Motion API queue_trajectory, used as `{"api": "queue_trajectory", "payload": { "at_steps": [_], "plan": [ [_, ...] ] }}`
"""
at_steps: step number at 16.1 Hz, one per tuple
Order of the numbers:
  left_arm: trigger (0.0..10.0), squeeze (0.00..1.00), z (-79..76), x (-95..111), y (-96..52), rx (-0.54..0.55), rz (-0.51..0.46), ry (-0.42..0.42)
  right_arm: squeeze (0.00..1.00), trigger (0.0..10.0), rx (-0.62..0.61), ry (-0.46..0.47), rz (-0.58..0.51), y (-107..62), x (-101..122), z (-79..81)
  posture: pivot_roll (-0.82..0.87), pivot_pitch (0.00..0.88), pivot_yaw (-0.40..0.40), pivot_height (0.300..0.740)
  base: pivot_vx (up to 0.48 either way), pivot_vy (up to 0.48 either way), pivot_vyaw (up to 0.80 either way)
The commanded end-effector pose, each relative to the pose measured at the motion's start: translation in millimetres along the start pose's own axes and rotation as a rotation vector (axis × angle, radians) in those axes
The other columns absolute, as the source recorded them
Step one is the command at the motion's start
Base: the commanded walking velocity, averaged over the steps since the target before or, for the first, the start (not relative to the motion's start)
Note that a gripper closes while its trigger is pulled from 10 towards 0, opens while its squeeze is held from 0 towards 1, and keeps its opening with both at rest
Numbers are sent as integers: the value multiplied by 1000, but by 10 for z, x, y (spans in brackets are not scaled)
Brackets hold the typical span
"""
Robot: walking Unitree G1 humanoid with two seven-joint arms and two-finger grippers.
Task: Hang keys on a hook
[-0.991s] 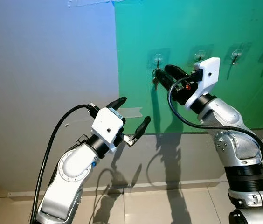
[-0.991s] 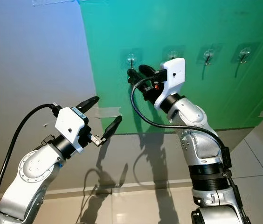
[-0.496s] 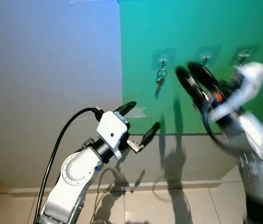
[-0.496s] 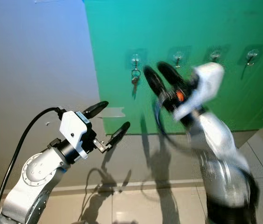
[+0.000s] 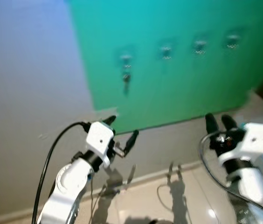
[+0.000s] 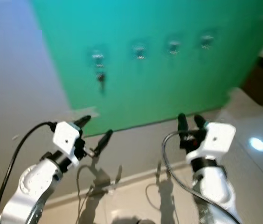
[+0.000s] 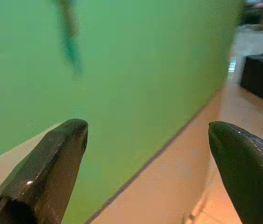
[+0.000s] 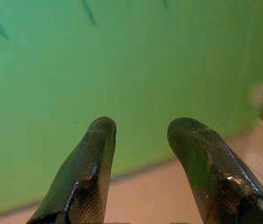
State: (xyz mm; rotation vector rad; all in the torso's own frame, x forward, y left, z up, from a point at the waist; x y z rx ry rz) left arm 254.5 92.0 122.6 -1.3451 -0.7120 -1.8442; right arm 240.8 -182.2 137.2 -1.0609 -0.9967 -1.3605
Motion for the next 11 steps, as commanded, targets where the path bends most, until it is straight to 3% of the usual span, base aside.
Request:
{"api": "queue_trajectory", "payload": {
  "at_steps": [1,4,7,8,10,11],
  "plan": [
    [10000,0,-46,27,-3,-37,-16,25,0,10000,-38,-44,57,-27,-153,-12,-69,0,44,740,0,0,-800],
    [10000,0,-68,55,32,-63,-37,52,0,10000,11,-87,83,14,-212,74,-75,0,49,740,0,0,-800],
    [10000,0,-4,93,74,-45,-53,66,0,10000,187,-99,-12,95,0,354,-76,0,49,740,0,0,-800],
    [10000,0,6,120,74,-52,-64,71,0,10000,213,-50,-58,139,115,441,-73,0,56,740,0,0,-800],
    [10000,0,7,103,79,-59,-60,68,0,10000,151,-72,17,189,-31,352,-71,0,56,740,0,0,-800],
    [10000,0,10,43,102,-57,-44,63,0,10000,68,-96,93,200,-181,215,-70,0,51,740,0,0,-800]
  ]
}}
Point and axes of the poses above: a point about 5 cm out from each wrist's last joint towards the gripper, its own y axis pointing out of the wrist towards the gripper, its own x axis along the axis of the wrist's last joint, z = x × y, the point moved 3 cm from there along y, pointing out of the wrist towards the gripper, and after that the axes turned 10 degrees about y, right-handed, at the moved point
